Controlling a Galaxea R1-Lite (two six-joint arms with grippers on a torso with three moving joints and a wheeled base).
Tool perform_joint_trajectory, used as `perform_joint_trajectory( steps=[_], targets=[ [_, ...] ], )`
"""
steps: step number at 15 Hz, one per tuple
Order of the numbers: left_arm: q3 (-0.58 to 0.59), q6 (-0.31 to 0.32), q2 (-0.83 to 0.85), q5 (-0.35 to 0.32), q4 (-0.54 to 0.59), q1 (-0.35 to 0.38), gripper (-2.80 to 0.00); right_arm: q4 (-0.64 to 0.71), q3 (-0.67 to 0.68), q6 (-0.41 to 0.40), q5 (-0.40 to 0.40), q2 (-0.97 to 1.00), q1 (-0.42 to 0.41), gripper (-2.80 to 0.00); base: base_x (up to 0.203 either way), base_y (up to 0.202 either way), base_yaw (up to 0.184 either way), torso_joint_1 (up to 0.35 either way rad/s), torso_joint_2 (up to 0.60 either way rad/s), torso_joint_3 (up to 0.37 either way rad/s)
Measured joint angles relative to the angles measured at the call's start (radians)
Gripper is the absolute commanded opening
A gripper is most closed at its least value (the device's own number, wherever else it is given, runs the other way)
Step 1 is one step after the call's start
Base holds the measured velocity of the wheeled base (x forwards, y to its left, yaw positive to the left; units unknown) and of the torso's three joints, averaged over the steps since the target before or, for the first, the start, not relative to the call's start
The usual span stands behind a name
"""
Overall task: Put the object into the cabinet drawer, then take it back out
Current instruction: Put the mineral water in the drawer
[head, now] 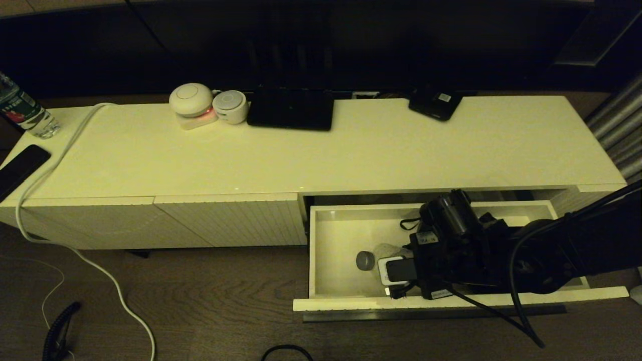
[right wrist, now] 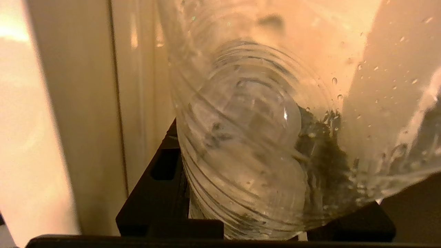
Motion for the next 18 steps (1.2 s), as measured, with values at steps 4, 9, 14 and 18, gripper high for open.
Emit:
perform_joint_trajectory(
  steps=[4,9,14,18],
  targets=[
    [0.0,0.0,0.0,0.0,0.0,0.0,-2.8,0.003,0.001,-0.004,-0.019,0.0,0.001,0.0,0.0,0.0,0.0,0.0,0.0,0.0],
    [0.0,0.0,0.0,0.0,0.0,0.0,-2.8,0.01,0.0,-0.09,-0.061,-0.015,-0.008,0.0,0.0,0.0,0.0,0.0,0.0,0.0],
    [0.0,0.0,0.0,0.0,0.0,0.0,-2.8,0.001,-0.022,-0.067,-0.062,-0.022,-0.008,0.0,0.0,0.0,0.0,0.0,0.0,0.0],
    [0.0,0.0,0.0,0.0,0.0,0.0,-2.8,0.002,-0.049,-0.016,-0.057,-0.085,-0.014,0.0,0.0,0.0,0.0,0.0,0.0,0.0]
  ],
)
